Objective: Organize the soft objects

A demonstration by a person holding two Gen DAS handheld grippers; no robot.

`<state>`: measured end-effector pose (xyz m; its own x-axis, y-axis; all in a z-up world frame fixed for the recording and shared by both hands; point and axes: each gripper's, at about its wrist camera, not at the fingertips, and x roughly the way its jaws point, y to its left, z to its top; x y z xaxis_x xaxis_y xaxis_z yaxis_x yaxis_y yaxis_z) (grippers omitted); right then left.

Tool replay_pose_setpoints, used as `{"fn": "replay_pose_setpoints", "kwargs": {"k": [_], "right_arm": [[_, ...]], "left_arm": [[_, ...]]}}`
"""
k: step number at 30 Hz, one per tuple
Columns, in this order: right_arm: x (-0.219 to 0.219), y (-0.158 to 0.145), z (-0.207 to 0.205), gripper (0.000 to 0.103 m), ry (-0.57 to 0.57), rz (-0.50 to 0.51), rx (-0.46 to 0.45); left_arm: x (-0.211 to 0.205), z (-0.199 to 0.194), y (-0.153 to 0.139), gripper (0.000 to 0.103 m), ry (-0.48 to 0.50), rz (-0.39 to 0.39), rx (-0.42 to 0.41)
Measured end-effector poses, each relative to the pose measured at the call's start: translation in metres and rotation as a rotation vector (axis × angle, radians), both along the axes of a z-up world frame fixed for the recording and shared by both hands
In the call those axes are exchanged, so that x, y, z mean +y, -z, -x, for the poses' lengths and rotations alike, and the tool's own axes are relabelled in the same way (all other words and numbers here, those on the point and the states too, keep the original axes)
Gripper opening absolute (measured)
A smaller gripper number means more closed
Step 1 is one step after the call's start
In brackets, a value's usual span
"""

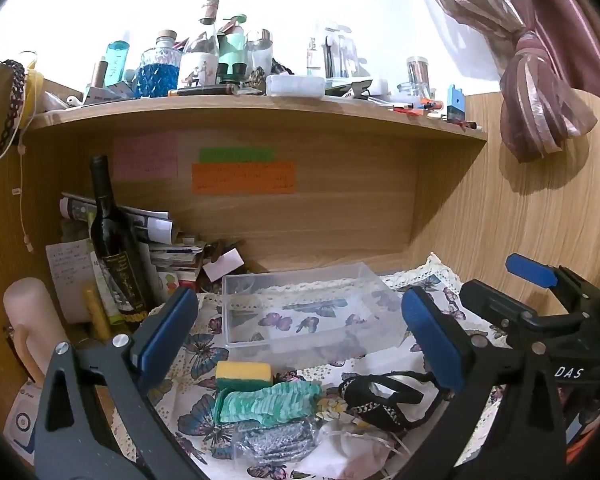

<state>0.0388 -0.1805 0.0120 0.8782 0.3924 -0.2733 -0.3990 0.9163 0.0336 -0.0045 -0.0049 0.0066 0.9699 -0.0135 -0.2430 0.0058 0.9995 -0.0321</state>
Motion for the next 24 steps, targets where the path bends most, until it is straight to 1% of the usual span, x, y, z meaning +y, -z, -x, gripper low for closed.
{"fn": "replay_pose_setpoints", "kwargs": {"k": [7,24], "right_arm": [[0.0009,-0.0003,0.0005,0.103,0.001,-0.006,-0.003],[0.0013,-0.0047,0.0038,0.103,-0.004,-0.011,-0.017]], "left_arm": [[0.0012,0.0002,-0.0013,0.103,0.014,0.01,-0.006],[0.003,0.0023,-0.0005,0.103,0.01,0.017,-0.023]]}}
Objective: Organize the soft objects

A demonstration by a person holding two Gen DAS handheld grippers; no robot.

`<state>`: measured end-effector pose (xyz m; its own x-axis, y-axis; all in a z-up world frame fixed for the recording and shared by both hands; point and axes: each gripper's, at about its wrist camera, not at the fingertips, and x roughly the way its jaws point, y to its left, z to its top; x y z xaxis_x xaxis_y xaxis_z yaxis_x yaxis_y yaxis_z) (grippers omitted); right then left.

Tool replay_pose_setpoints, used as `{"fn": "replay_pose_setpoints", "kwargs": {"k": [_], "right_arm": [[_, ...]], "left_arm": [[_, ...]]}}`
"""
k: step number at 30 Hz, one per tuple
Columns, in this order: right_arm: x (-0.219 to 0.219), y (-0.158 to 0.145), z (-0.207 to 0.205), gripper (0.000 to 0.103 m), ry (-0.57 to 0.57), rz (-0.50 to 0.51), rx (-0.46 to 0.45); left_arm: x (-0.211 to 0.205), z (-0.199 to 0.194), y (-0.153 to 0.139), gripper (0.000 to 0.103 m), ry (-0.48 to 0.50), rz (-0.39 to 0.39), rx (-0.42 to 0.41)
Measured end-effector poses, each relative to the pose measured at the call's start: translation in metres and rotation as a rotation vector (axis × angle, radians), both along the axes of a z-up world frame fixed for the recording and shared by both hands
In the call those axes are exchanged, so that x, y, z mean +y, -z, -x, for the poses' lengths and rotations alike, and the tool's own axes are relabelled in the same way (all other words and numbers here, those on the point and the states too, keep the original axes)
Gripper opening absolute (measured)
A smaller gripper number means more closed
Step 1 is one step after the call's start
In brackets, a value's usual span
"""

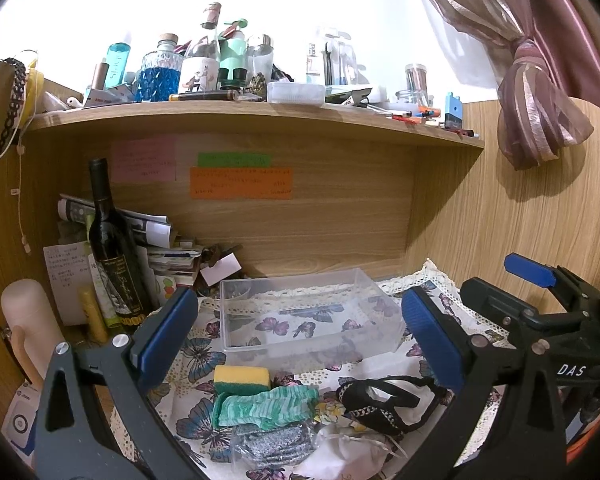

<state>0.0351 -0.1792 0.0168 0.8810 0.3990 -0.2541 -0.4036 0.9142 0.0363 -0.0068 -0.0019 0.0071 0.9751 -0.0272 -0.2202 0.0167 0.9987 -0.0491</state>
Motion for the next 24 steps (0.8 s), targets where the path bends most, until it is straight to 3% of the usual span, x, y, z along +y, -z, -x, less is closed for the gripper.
{"fn": "replay_pose_setpoints", "kwargs": {"k": [24], "right_arm": [[-0.0023,-0.0012,-0.0007,0.103,0.001,-0.008,0.006]], "left_arm": [[-0.0008,0.0004,-0.0024,0.103,0.0,0.003,-0.005]]}}
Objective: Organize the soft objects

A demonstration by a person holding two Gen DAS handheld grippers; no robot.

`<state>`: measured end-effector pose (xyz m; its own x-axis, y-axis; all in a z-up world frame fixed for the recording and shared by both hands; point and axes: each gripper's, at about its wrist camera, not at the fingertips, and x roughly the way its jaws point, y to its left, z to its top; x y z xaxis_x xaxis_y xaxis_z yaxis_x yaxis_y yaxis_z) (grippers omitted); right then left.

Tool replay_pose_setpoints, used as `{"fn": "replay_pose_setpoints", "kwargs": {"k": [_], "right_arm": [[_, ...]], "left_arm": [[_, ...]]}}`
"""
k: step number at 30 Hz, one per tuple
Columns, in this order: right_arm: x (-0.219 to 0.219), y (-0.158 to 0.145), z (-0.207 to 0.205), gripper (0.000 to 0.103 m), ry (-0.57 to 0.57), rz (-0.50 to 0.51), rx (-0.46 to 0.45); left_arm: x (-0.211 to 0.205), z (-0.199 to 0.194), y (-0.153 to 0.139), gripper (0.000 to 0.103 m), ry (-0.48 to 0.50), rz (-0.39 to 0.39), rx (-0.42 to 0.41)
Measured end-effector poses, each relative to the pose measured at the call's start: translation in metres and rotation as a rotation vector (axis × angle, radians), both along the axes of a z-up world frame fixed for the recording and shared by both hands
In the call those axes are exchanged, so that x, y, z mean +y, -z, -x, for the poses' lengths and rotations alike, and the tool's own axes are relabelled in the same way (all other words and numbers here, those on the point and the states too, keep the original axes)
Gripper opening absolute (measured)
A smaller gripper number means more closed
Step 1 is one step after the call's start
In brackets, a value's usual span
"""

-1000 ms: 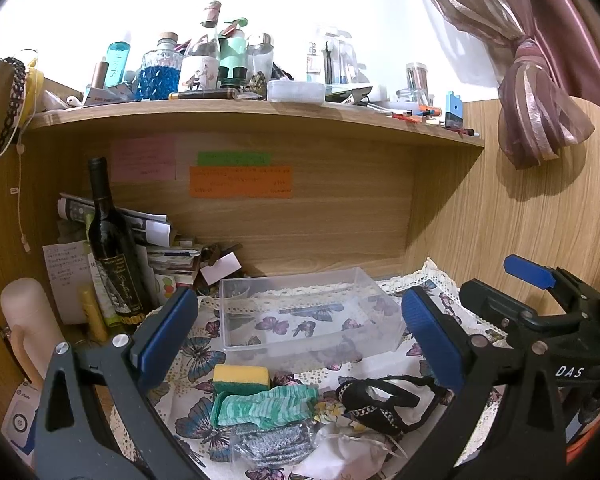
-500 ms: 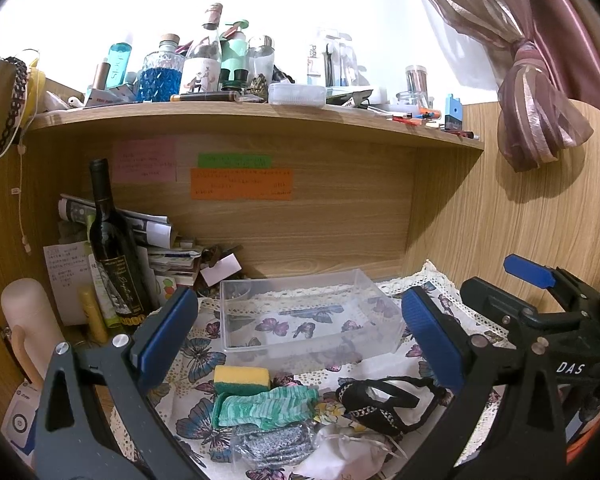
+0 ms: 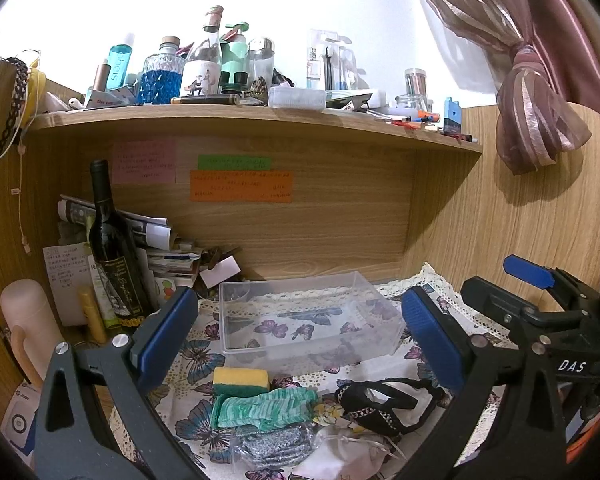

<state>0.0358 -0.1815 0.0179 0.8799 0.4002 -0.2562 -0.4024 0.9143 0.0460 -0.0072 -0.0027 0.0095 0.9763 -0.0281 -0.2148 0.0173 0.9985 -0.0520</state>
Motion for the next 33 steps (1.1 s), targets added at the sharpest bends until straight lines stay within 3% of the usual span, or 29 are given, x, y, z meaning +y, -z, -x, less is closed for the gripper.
{"fn": "replay_pose_setpoints", "kwargs": {"k": [27,29,31,33], "right_arm": [[-0.001,0.006,-0.007,0.103,0.002,-0.001,0.026],[-0.004,0.008,-0.011,0.099,0.011,-0.004,0.036],[-0.007,0.013,-0.017,0.091,0.024,-0.002,0.06],[-0.011,0.02,-0.024,0.087,0.026,-0.002,0.092]], "left_arm": [[0.001,0.0,0.003,0.103,0.026,0.031,0.004],[0.005,-0.003,0.006,0.101,0.023,0.044,0.017],[0.009,-0.007,0.01,0.09,0.009,0.045,0.036],[0.014,-0.012,0.017,0.088,-0.012,0.04,0.071]]}}
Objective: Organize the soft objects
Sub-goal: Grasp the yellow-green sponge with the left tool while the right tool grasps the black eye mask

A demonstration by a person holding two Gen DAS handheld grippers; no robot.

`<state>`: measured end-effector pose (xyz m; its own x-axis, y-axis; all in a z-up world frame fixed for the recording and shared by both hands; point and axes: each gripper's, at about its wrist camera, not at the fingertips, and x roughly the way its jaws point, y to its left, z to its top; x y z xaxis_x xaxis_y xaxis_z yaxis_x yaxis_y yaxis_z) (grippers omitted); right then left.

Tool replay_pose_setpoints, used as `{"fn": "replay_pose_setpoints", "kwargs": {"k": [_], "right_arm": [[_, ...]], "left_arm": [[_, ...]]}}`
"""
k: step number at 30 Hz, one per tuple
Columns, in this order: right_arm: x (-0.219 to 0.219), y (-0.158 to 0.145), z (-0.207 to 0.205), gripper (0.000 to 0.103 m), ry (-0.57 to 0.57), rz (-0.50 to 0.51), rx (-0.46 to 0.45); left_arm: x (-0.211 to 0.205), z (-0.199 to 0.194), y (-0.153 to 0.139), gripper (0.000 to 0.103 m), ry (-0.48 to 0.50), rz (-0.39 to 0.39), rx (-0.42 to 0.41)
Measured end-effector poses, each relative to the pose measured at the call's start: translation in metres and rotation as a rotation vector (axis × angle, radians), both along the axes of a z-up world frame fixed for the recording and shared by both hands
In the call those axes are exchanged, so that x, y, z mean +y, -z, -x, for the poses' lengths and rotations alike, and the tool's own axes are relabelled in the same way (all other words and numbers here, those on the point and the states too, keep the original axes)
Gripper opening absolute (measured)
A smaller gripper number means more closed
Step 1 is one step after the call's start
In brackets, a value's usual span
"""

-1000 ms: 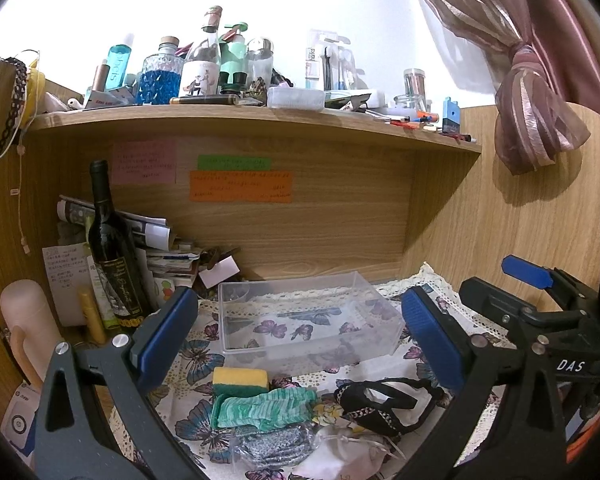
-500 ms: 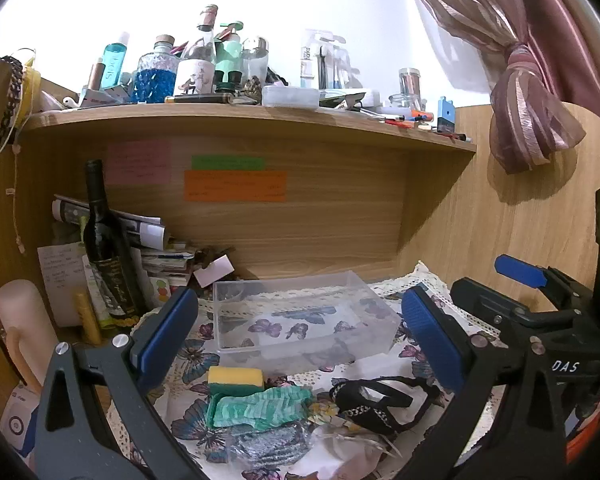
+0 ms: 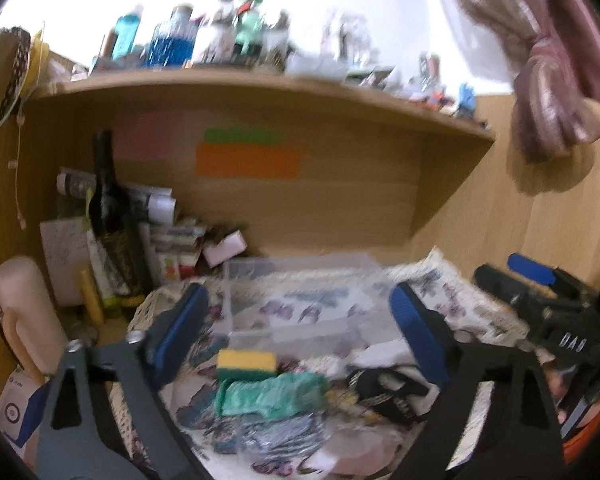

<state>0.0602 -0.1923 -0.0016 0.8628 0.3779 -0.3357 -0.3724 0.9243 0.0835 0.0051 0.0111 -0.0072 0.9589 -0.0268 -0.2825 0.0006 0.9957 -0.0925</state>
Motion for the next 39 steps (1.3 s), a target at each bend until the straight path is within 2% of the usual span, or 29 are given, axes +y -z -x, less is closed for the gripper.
{"fn": "replay_pose_setpoints", "kwargs": {"k": [6,10,14,20,26,27,29,30,32,38,39], "right_arm": [[-0.006,0.026,-0.016,0.079,0.009,0.039,0.092],[-0.007,0.044,-0.024,0.079,-0.005,0.052,0.163],[-0.002,0.053,-0.028,0.079,-0.061,0.043,0.217],[0.017,0.062,-0.033,0.079,-0.143,0.052,0.251],[0.033,0.081,-0.037,0.086,-0.191,0.065,0.328],[0.034,0.082,-0.036,0.088,-0.197,0.067,0.328],[0.037,0.084,-0.033,0.09,-0.213,0.068,0.329],[0.038,0.084,-0.032,0.091,-0.222,0.073,0.329],[0.042,0.086,-0.032,0.091,-0.226,0.09,0.33],[0.048,0.094,-0.04,0.091,-0.226,0.102,0.363],[0.047,0.095,-0.041,0.086,-0.229,0.092,0.372]], "left_arm": [[0.026,-0.024,0.029,0.087,-0.032,0.043,0.156],[0.035,-0.041,0.049,0.087,-0.042,0.056,0.243],[0.039,-0.063,0.068,0.087,-0.032,0.064,0.337],[0.036,-0.094,0.088,0.092,-0.017,0.043,0.438],[0.043,-0.115,0.107,0.091,-0.034,0.06,0.5],[0.044,-0.117,0.11,0.087,-0.037,0.062,0.505],[0.046,-0.118,0.113,0.065,-0.051,0.059,0.501],[0.046,-0.119,0.116,0.062,-0.051,0.057,0.506],[0.047,-0.121,0.119,0.062,-0.032,0.067,0.525],[0.05,-0.102,0.109,0.061,-0.046,0.079,0.455],[0.05,-0.097,0.106,0.061,-0.051,0.073,0.438]]}}
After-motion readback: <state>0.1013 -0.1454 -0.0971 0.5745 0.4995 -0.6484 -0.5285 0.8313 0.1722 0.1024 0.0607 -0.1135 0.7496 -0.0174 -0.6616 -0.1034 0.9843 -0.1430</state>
